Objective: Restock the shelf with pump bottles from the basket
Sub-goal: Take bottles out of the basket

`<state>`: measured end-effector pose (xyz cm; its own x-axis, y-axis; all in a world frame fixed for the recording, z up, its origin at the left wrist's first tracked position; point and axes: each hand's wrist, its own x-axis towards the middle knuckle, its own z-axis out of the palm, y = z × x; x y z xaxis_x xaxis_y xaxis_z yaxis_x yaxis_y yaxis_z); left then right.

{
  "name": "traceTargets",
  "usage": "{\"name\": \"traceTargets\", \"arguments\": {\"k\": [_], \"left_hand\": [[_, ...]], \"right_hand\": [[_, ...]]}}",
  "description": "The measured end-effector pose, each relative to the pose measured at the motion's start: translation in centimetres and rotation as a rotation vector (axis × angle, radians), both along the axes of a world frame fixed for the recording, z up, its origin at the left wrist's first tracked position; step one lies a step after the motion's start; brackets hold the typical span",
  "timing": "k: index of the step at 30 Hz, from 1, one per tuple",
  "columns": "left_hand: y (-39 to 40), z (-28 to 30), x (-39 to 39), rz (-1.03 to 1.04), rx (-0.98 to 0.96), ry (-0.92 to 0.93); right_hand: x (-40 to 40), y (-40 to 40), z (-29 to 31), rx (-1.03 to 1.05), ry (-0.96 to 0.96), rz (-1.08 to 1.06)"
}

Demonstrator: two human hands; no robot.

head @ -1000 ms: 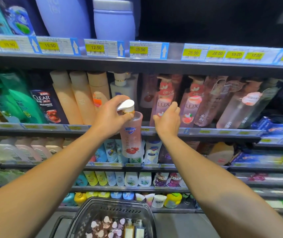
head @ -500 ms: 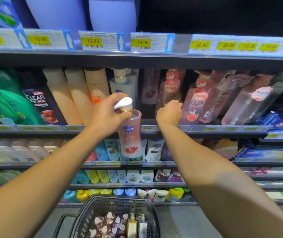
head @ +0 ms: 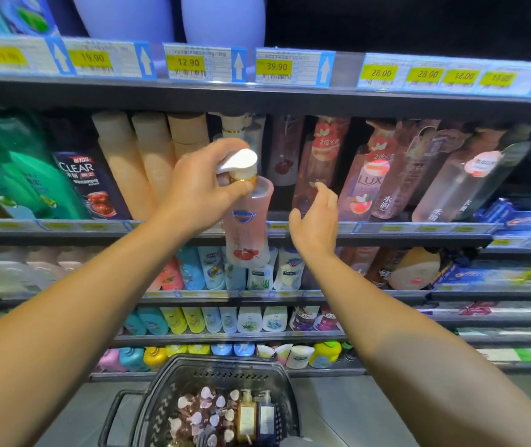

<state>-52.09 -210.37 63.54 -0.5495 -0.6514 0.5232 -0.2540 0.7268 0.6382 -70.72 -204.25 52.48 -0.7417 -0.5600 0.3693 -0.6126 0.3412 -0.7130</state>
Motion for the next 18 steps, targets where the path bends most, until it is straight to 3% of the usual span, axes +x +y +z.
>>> {"name": "traceTargets", "arguments": {"k": [8,14,18], "left_hand": [[3.2,3.7,-0.7,-0.035,-0.210,0.092],[4.3,3.4,-4.2,-0.013,-0.257,0.071],[4.3,2.1,-6.4,0.025,-0.278,-0.016]], "right_hand": [[-3.7,4.4,-2.7,0.400,0.420,0.124],[-5.0,6.0,-2.0,0.389,0.392,0.250],[-6.6,7.2,-0.3,0.227,0.305,0.202]]}}
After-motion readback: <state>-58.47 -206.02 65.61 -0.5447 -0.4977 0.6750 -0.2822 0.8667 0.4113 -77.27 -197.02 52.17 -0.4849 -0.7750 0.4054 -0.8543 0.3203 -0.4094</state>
